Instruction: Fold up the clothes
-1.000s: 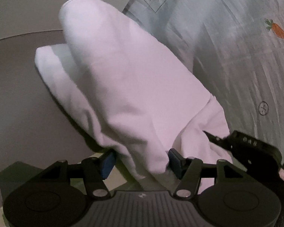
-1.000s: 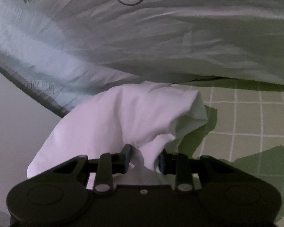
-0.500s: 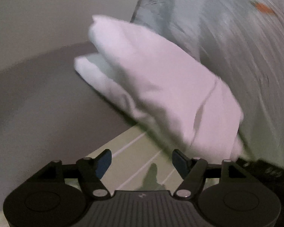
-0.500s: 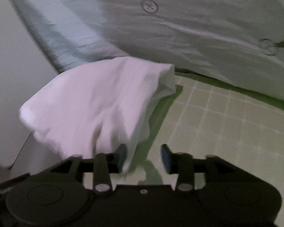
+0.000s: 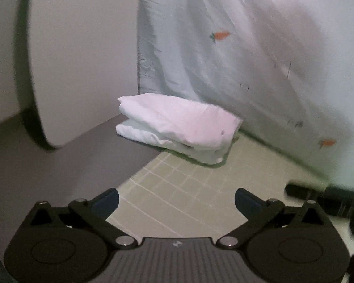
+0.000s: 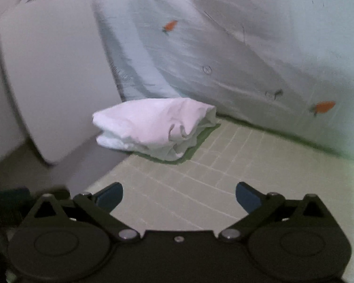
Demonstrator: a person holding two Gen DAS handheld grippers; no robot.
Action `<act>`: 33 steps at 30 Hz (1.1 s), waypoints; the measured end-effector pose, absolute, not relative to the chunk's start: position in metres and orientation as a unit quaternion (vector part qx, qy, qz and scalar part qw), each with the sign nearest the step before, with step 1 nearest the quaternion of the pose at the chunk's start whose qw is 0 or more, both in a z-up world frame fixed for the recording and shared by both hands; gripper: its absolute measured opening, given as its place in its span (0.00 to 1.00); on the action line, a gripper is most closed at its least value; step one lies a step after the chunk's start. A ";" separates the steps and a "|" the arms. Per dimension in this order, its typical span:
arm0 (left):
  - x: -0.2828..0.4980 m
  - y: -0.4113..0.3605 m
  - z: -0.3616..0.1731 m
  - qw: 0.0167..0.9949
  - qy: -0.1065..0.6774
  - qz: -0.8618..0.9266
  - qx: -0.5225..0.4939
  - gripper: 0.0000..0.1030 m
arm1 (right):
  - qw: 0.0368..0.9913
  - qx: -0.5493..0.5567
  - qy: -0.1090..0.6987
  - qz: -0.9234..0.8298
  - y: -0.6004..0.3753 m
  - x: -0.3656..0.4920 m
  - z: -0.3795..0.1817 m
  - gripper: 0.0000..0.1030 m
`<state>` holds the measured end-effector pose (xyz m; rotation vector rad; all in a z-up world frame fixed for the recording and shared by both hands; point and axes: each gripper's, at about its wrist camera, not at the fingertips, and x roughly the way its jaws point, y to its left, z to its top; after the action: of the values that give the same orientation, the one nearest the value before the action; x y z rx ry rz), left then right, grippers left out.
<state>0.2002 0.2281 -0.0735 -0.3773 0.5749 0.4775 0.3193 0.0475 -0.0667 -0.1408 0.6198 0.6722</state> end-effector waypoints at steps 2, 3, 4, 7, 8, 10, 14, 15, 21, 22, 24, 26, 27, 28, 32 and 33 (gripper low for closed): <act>0.187 0.217 -0.071 0.913 0.278 0.236 -0.182 1.00 | 0.901 -0.101 0.283 0.314 0.039 0.299 -0.064 1.00; 0.180 0.211 -0.069 0.913 0.278 0.238 -0.179 1.00 | 0.903 -0.108 0.279 0.309 0.034 0.290 -0.063 1.00; 0.175 0.206 -0.068 0.913 0.280 0.240 -0.174 1.00 | 0.905 -0.111 0.276 0.305 0.028 0.281 -0.062 1.00; 0.161 0.191 -0.066 0.914 0.284 0.241 -0.161 1.00 | 0.904 -0.097 0.286 0.302 0.007 0.264 -0.063 1.00; 0.157 0.187 -0.067 0.914 0.285 0.238 -0.161 1.00 | 0.904 -0.094 0.290 0.300 0.001 0.259 -0.064 1.00; 0.150 0.180 -0.067 0.915 0.289 0.232 -0.160 1.00 | 0.904 -0.092 0.296 0.294 -0.010 0.252 -0.068 1.00; 0.141 0.170 -0.067 0.918 0.293 0.223 -0.151 1.00 | 0.907 -0.087 0.299 0.283 -0.024 0.240 -0.071 1.00; 0.139 0.168 -0.067 0.918 0.293 0.221 -0.149 1.00 | 0.909 -0.086 0.297 0.281 -0.026 0.237 -0.071 1.00; 0.141 0.154 -0.065 0.926 0.290 0.201 -0.134 1.00 | 0.916 -0.074 0.289 0.269 -0.036 0.229 -0.068 1.00; 0.141 0.152 -0.065 0.927 0.290 0.199 -0.132 1.00 | 0.916 -0.074 0.288 0.268 -0.037 0.229 -0.068 1.00; 0.141 0.149 -0.065 0.928 0.291 0.194 -0.129 1.00 | 0.916 -0.073 0.288 0.268 -0.039 0.227 -0.068 1.00; 0.141 0.146 -0.064 0.928 0.291 0.194 -0.126 1.00 | 0.916 -0.075 0.287 0.271 -0.040 0.225 -0.069 1.00; 0.141 0.145 -0.063 0.929 0.291 0.194 -0.125 1.00 | 0.915 -0.077 0.286 0.273 -0.040 0.224 -0.069 1.00; 0.140 0.144 -0.063 0.929 0.291 0.194 -0.123 1.00 | 0.915 -0.079 0.285 0.275 -0.040 0.224 -0.069 1.00; 0.139 0.142 -0.062 0.929 0.288 0.195 -0.122 1.00 | 0.914 -0.080 0.282 0.281 -0.041 0.223 -0.069 1.00; 0.138 0.142 -0.062 0.929 0.288 0.196 -0.122 1.00 | 0.914 -0.080 0.282 0.282 -0.041 0.223 -0.069 1.00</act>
<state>0.1381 0.1420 -0.0617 -0.2498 0.5902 0.4010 0.2231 -0.0406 -0.0685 -0.1641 0.5806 0.5812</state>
